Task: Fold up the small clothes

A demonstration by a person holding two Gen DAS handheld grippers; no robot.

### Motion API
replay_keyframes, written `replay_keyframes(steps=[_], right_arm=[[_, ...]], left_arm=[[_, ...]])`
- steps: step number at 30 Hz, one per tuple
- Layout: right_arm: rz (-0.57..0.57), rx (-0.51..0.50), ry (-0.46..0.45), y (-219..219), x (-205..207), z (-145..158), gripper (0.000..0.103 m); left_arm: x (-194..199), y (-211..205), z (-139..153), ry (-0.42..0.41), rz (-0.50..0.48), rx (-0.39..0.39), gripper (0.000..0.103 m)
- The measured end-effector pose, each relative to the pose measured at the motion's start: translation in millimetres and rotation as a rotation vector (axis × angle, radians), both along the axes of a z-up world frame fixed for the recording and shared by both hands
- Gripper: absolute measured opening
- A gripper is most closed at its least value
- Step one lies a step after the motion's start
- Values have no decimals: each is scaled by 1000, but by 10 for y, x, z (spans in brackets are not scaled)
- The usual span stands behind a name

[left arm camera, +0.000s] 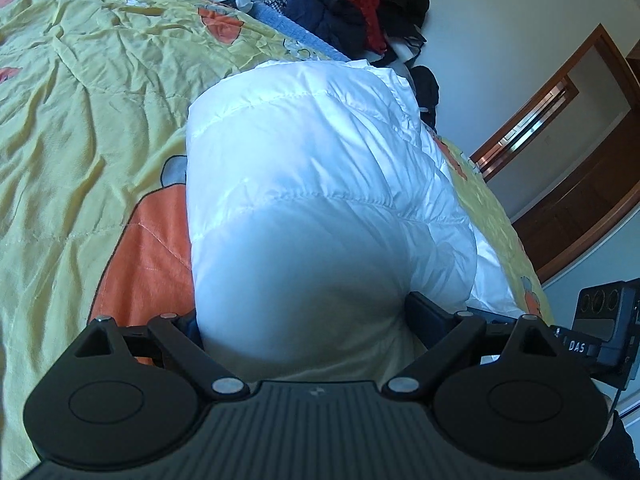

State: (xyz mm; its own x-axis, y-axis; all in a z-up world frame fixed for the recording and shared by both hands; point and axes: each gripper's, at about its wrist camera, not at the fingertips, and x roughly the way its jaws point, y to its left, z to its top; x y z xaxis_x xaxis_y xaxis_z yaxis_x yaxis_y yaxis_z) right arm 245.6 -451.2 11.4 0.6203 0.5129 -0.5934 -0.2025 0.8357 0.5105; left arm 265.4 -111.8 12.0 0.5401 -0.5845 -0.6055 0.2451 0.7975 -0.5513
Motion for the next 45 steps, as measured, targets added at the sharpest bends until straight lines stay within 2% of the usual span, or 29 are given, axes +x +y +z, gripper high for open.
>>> replay_keyframes(steps=[4,11,14,15,16,18,22,24,25,28,29,31,33,35,37,39,43,45], right_arm=[[29,55,-2,191,20,50,93],[161,150,-12,900,238,84,93],[181,157,-24,1189,396,9,93],[185,156,-23,1251,446,-23,93],[187,157,-14,1295,495,-54,93],[190,177,-21,1304,537,-121,98],[131,223,43,1066,509,-110,93],[56,242,62,885,431,-7,93],[8,248,39,797,365,79,92],[-87,255,-122,669,141,471,94],[-88,262,-173,716,70,603,95],[-51,290,-222,890,25,745,103],[23,318,-222,1149,82,802,103],[25,277,-221,1292,165,826,103],[-25,241,-191,1309,207,780,103],[-108,189,-148,1250,206,709,102],[-254,83,-171,1116,115,652,103],[-342,60,-220,1070,38,725,102]], left_arm=[[18,106,119,-35,-8,37,82],[105,684,444,-137,74,208,80],[179,906,417,-139,113,242,82],[205,944,367,-156,115,259,85],[220,964,307,-183,123,287,94],[183,944,235,-276,156,380,103],[-120,805,386,-439,160,534,102],[-340,784,536,-515,170,577,102],[-462,797,623,-551,175,571,102],[-753,773,855,-618,209,532,102],[-827,729,888,-631,207,518,102],[-942,592,878,-628,157,489,102],[-987,415,748,-599,51,481,102],[-1004,258,518,-563,-24,531,102],[-1009,190,316,-547,-38,567,102],[-1028,168,246,-568,-48,563,102],[-949,106,216,-552,-87,575,103],[-842,114,195,-546,-105,576,103]])
